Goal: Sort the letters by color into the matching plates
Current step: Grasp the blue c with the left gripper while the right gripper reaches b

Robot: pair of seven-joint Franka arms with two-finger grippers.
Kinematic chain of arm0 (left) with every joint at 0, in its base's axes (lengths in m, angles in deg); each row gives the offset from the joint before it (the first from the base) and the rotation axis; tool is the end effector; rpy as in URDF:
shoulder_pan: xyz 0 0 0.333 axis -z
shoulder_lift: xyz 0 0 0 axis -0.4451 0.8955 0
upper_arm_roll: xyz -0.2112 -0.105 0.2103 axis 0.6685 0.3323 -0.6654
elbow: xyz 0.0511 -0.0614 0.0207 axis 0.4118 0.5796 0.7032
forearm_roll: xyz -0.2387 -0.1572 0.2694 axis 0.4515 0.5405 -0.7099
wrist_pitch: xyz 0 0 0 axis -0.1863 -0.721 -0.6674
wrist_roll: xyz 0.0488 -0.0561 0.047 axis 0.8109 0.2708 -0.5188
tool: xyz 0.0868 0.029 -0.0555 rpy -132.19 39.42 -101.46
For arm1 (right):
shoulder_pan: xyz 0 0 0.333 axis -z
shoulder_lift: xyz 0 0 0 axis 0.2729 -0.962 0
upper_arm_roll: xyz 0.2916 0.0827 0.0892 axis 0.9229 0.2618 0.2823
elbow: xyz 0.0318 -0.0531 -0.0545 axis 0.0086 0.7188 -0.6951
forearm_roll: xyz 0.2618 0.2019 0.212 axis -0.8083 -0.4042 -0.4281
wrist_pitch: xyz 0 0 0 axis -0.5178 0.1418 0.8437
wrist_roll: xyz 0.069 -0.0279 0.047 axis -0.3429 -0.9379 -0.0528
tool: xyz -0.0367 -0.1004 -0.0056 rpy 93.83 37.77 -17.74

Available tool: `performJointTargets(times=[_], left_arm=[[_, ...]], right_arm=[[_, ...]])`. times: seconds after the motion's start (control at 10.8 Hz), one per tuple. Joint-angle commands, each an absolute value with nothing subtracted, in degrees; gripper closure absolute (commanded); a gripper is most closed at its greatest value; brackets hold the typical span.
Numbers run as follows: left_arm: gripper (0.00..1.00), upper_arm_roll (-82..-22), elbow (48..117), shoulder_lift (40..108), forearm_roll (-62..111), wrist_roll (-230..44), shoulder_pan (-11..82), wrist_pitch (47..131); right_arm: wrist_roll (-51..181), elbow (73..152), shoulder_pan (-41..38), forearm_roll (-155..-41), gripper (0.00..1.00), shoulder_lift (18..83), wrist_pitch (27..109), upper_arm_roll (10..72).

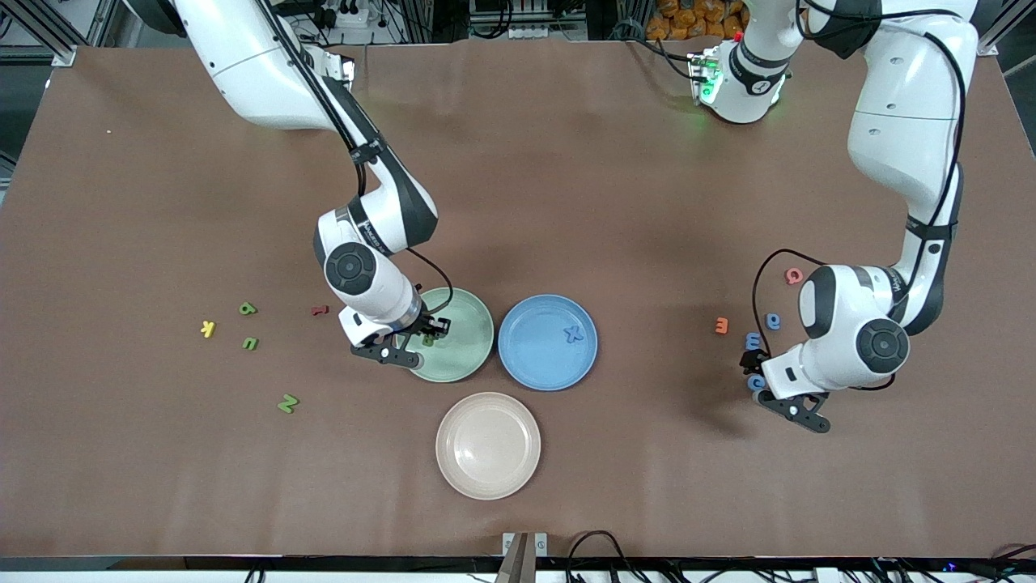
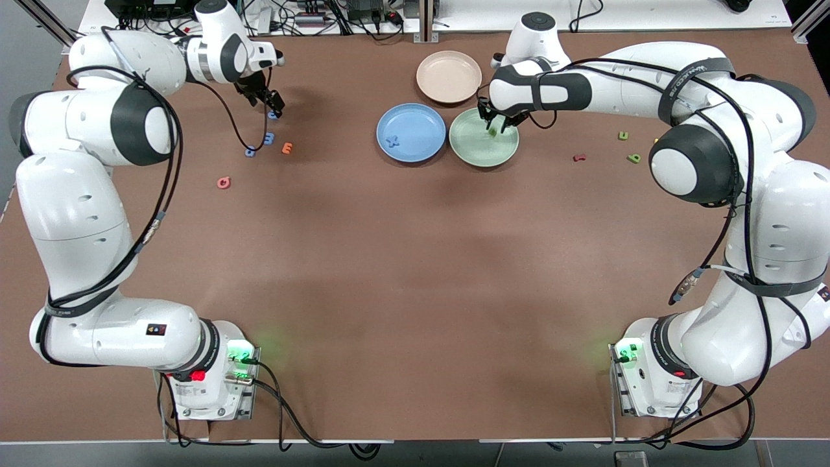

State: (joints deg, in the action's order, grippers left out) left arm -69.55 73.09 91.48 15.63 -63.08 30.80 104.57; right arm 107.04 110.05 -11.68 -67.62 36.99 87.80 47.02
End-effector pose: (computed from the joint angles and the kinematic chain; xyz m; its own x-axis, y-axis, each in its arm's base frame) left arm 0.6943 -0.0619 0.1925 0.8795 -0.4759 -0.0100 -0.4757 -0.8794 0.0178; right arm 0.6015 0.3222 0.2304 0.9714 -0.2350 -0.0342 -0.2372 -0.9672 -0.0912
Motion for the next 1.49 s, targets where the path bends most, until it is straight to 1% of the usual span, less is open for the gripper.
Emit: performJointTargets(times=[0.0,0.19,0.56,0.84,1.11,1.21,1.39], left_arm=[[0.0,-69.15,73.48,92.59,17.37,-62.57,30.82,107.52],[0.0,-69.33,73.57,93.11,16.94,-62.48,30.82,108.31],[0.0,-69.33,74.18,93.11,16.76,-62.04,30.47,108.76],[0.0,-69.33,75.94,92.41,16.67,-62.64,29.95,108.67],[0.0,-69.42,75.85,92.06,16.67,-66.95,30.12,108.58],[0.0,-69.42,75.76,92.06,16.67,-67.31,30.12,108.58],[0.0,-69.42,75.68,91.97,16.67,-67.66,30.03,108.58]], right_arm=[[103.26,108.17,-10.79,-67.32,0.0,36.86,83.02,46.17],[94.73,108.26,-8.96,-67.32,0.0,38.18,77.94,45.21],[83.39,109.84,-2.9,-67.05,0.0,41.26,75.73,43.8],[79.58,113.79,2.02,-64.96,0.0,43.98,75.8,43.36],[79.23,117.83,5.98,-63.98,0.0,46.52,76.94,42.57],[79.06,120.45,7.65,-63.89,0.0,48.19,78.95,42.57],[76.09,128.18,10.81,-63.98,0.0,51.18,87.62,42.57]])
